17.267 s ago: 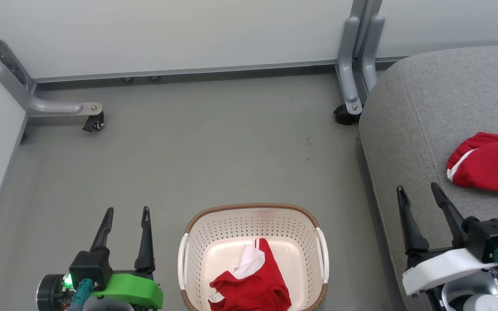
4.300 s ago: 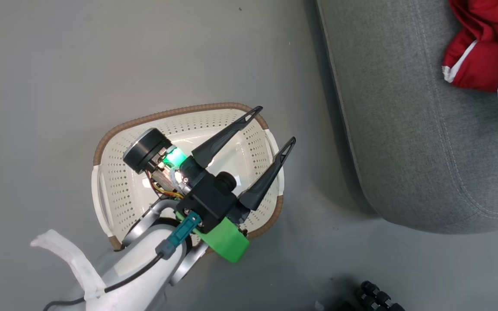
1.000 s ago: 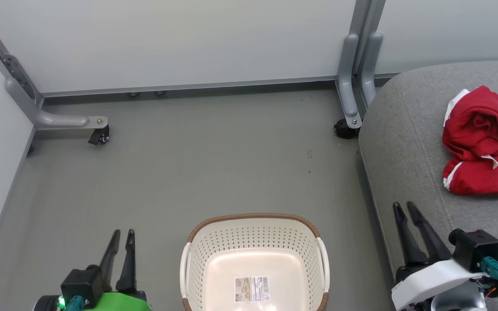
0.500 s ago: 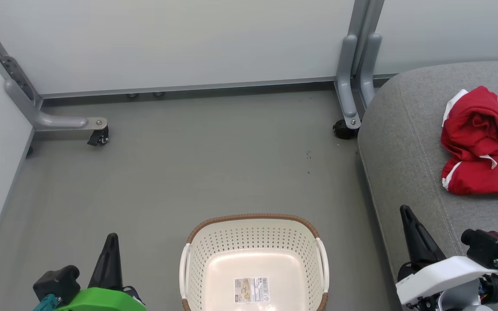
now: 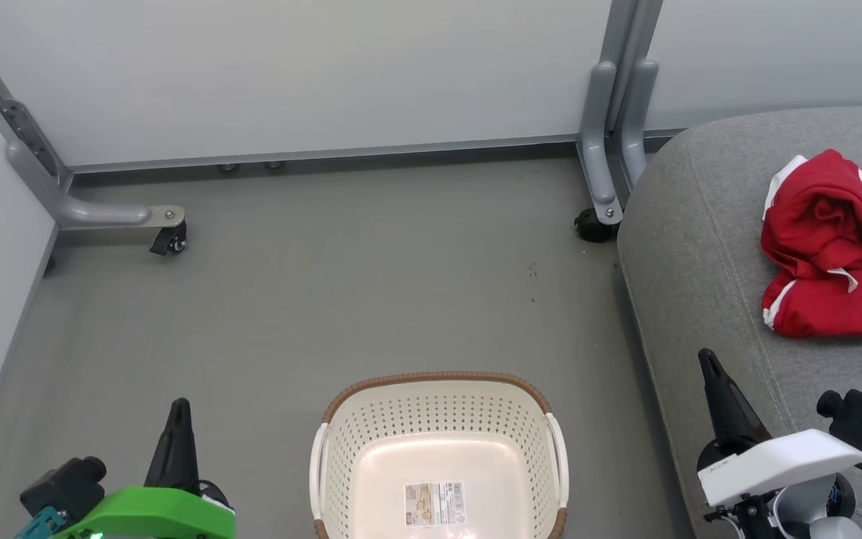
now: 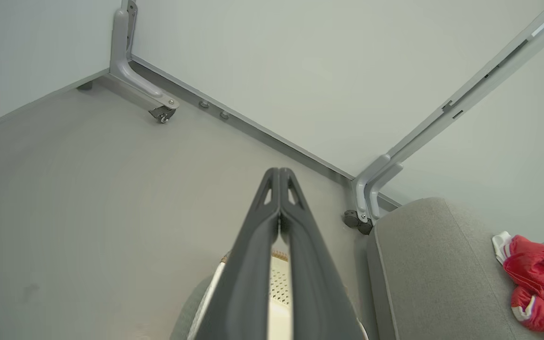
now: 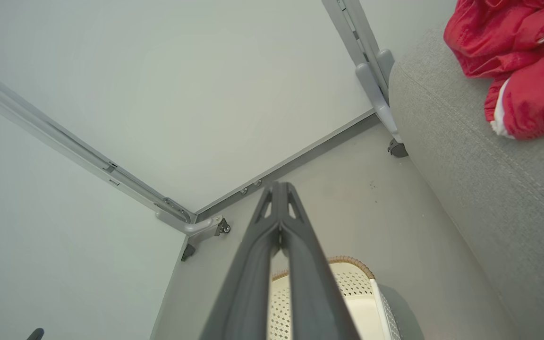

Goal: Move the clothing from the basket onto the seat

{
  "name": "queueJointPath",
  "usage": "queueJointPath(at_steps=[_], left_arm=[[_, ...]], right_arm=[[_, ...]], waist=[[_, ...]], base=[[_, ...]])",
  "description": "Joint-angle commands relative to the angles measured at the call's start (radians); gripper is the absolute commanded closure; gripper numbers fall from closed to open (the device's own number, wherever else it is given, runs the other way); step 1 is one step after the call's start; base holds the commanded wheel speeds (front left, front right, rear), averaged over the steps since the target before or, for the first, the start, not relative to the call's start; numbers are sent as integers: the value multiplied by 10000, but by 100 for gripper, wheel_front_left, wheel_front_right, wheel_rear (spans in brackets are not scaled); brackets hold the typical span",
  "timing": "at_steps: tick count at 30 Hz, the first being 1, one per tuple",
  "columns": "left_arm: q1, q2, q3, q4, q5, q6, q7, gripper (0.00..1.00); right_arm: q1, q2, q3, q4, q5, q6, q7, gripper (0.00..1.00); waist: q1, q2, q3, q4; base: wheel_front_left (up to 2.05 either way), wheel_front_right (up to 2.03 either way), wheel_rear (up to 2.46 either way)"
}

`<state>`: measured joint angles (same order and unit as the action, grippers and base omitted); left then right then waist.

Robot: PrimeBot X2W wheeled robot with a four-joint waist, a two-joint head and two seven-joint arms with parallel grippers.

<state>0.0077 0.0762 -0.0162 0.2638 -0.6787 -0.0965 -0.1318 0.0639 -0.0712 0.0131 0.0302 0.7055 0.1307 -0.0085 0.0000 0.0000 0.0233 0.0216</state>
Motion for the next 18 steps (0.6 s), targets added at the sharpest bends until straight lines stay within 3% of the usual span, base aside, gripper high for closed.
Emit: queueJointPath(at_steps=[1, 18], left_arm=[[-340, -1, 98, -150, -372, -43, 85, 100], [-572, -68, 401, -171, -2571, -118, 672, 100]], right_arm=[[-293, -57, -44, -34, 413, 2, 48, 100], [-656, -112, -195, 487, 2663, 1, 214, 100]], waist=[[0, 0, -3, -3], [0, 0, -38, -41]], base=[[0, 0, 0], [0, 0, 0]])
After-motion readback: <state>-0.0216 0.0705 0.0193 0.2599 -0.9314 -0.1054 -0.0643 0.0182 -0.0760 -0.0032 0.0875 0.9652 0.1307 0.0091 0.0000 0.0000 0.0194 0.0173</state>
